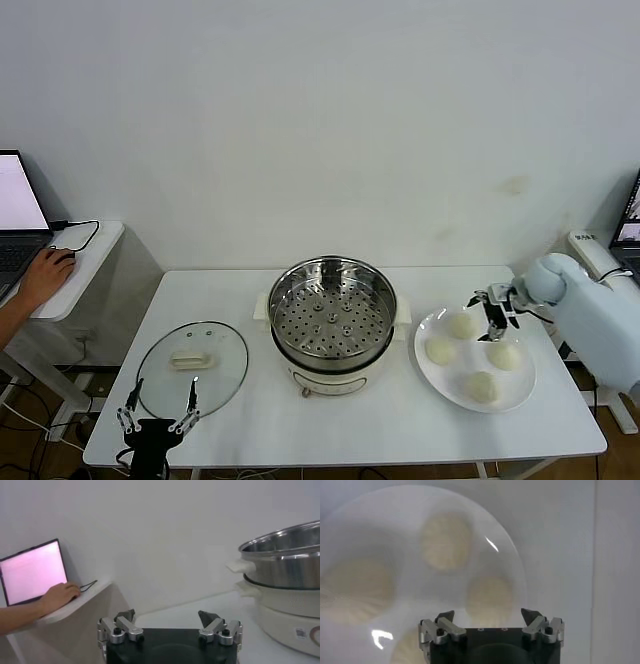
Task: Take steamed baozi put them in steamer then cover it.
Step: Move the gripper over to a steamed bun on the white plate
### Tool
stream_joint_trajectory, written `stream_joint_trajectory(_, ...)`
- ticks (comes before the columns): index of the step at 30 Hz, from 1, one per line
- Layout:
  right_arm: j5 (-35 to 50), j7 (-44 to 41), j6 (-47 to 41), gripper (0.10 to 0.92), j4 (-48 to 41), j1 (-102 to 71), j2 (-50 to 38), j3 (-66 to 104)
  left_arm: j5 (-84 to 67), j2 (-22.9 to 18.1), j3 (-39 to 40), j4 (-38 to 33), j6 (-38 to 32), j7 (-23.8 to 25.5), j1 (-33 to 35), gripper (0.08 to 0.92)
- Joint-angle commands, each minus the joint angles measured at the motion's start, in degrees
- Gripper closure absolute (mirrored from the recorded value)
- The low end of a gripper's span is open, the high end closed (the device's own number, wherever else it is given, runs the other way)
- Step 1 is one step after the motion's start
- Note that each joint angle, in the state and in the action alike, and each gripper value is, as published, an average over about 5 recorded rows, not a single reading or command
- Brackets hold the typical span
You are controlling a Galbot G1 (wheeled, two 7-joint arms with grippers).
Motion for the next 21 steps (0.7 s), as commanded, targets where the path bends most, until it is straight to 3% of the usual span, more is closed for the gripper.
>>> stream_joint_trajectory(1,-2.7,-0.3,0.4,0.203,-4.0,1.8,2.9,-2.3,0.1,0.0,-0.2,0.0,0.0,0.0,0.0,0.177)
stream_joint_trajectory(9,-3.6,0.5,0.5,0.215,-4.4,1.2,3.4,-1.6,0.0,0.1,-0.2,0.1,-0.3,-0.1,-0.2,0.177)
stream_joint_trajectory(21,-4.7,1.4,0.3,0.3,-5.8,0.9,5.2,-1.2,0.3,-0.2,-0.3,-0.2,-1.2,-0.2,0.0,0.177)
